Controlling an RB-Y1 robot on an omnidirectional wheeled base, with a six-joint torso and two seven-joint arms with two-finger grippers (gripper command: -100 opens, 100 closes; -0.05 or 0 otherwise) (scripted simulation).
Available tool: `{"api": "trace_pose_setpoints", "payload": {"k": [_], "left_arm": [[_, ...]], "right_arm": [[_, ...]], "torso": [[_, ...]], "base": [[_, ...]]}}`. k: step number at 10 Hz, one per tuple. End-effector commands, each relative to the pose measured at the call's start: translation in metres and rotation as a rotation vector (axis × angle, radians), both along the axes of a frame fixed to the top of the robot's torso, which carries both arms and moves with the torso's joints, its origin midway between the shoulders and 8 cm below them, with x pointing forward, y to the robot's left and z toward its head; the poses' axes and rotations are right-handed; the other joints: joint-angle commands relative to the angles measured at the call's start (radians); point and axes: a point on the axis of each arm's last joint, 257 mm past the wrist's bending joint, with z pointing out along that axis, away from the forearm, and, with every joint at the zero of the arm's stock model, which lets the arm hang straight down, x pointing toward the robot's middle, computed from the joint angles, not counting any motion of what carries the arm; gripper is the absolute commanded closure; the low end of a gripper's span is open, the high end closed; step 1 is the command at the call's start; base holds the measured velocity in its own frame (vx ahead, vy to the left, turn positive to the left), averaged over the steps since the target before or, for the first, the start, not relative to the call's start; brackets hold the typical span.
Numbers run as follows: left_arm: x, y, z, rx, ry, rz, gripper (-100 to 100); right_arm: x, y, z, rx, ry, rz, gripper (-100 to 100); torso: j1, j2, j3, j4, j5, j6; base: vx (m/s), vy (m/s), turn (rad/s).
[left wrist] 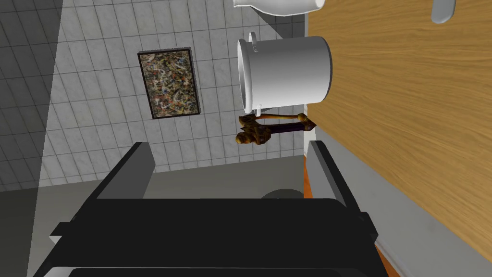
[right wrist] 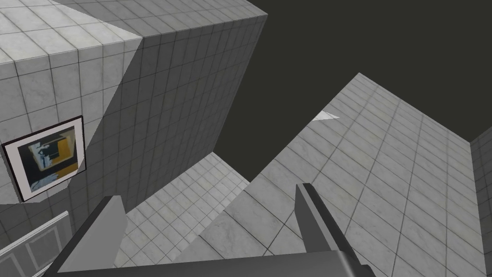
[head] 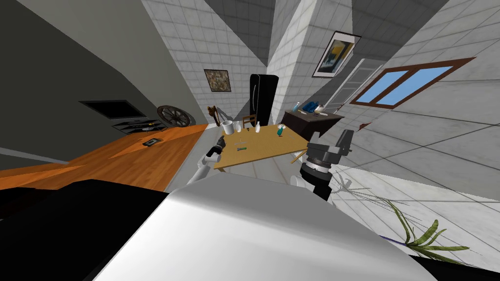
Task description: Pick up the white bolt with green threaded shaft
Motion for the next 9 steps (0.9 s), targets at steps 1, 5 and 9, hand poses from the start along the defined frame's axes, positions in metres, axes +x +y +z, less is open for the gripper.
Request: {"api": "trace_pose_setpoints", "payload": {"k": [1,5,9], "left_arm": [[-0.004,0.008,-0.015,-0.007,0.032,0.014,-100],[-0.002,0.038,-0.054,-0.061,0.146,0.067,-100],[-0.006,0.066,-0.089,-0.114,0.253,0.127,-100]], "right_arm": [[0.000,0.000,0.000,0.000,0.000,0.000,0],[0.000,0.000,0.000,0.000,0.000,0.000,0],[0.000,0.000,0.000,0.000,0.000,0.000,0]], "torso": [[0.000,0.000,0.000,0.000,0.000,0.000],[-0.001,0.000,0.000,0.000,0.000,0.000],[-0.001,-0.001,0.000,0.000,0.000,0.000]], "base": [[-0.005,-0.006,0.007],[-0.009,-0.022,-0.093],[-0.001,-0.031,-0.091]]}}
